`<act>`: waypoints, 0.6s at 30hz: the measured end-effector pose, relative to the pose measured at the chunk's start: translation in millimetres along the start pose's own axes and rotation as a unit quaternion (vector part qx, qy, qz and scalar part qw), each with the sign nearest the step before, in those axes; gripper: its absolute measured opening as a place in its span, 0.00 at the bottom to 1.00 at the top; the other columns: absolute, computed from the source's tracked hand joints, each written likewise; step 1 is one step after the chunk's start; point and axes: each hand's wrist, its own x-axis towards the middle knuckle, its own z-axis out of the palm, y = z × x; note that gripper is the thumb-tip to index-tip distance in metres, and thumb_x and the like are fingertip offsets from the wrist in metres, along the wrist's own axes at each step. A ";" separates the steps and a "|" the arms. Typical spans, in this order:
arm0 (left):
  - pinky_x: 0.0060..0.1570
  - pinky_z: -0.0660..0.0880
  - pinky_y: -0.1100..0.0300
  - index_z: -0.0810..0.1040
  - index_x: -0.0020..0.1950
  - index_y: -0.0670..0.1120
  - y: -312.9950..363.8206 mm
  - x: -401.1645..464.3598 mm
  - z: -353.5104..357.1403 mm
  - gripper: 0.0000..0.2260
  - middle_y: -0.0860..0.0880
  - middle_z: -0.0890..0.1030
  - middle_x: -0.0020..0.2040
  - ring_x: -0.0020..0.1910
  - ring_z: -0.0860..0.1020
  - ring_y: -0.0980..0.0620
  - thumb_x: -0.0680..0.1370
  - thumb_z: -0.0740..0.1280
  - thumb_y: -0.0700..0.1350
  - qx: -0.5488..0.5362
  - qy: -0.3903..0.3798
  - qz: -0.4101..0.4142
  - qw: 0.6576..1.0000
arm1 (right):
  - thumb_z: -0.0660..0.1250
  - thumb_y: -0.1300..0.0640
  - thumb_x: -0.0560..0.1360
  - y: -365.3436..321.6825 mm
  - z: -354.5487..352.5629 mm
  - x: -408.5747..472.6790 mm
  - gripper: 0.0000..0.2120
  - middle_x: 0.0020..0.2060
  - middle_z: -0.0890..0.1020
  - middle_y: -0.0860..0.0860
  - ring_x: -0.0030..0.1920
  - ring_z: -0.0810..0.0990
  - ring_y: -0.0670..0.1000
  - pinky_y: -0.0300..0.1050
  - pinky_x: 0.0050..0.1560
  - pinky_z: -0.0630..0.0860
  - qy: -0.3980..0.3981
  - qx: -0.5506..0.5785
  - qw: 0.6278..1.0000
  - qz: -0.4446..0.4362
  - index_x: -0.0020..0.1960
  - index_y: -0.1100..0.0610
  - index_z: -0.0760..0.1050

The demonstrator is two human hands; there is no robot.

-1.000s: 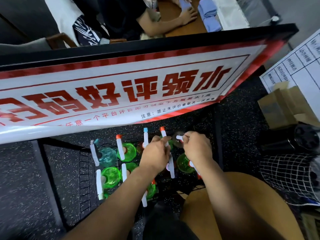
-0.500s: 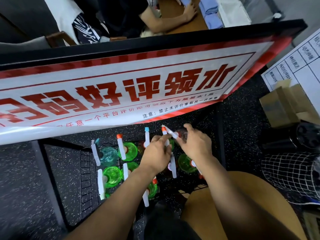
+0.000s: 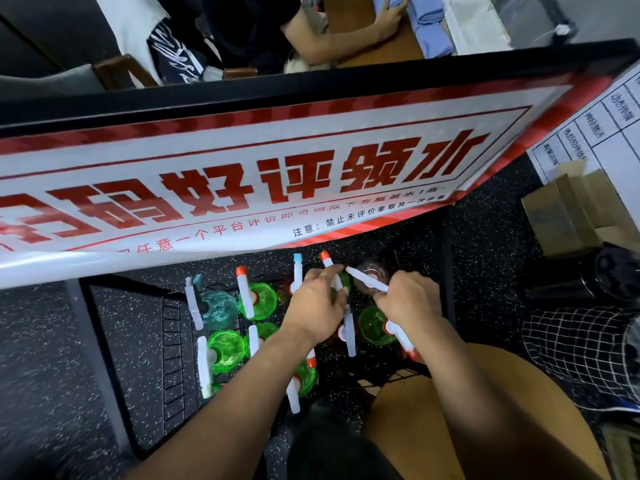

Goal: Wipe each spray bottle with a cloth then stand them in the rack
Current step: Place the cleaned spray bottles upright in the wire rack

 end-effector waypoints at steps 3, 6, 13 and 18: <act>0.61 0.77 0.59 0.67 0.83 0.52 -0.1 0.4 0.1 0.23 0.43 0.71 0.75 0.49 0.85 0.48 0.87 0.63 0.47 -0.004 -0.001 0.000 1.000 | 0.72 0.40 0.77 -4.8 1.5 -0.1 0.33 0.61 0.76 0.55 0.50 0.81 0.56 0.45 0.41 0.69 0.009 -0.011 1.000 -0.016 0.76 0.51 0.65; 0.65 0.78 0.54 0.67 0.83 0.52 -1.2 0.4 1.1 0.24 0.42 0.71 0.75 0.52 0.85 0.46 0.86 0.64 0.47 -0.005 0.001 0.006 1.000 | 0.70 0.42 0.79 -20.1 9.6 6.9 0.35 0.65 0.71 0.56 0.49 0.79 0.55 0.46 0.40 0.70 0.028 -0.031 0.996 -0.076 0.80 0.45 0.58; 0.65 0.78 0.55 0.65 0.84 0.53 -0.3 1.2 -2.8 0.24 0.43 0.70 0.77 0.54 0.84 0.47 0.87 0.64 0.48 -0.005 -0.006 0.001 1.000 | 0.59 0.47 0.86 -10.1 12.8 13.1 0.15 0.52 0.83 0.54 0.48 0.84 0.57 0.45 0.39 0.68 0.109 0.032 0.992 -0.061 0.60 0.55 0.78; 0.66 0.77 0.56 0.69 0.81 0.54 -2.1 4.9 -0.3 0.22 0.44 0.71 0.78 0.54 0.85 0.49 0.86 0.64 0.48 -0.007 -0.001 0.012 1.000 | 0.58 0.44 0.86 -5.0 25.2 18.5 0.17 0.50 0.84 0.55 0.48 0.84 0.58 0.46 0.39 0.67 0.093 0.069 0.992 -0.040 0.58 0.57 0.76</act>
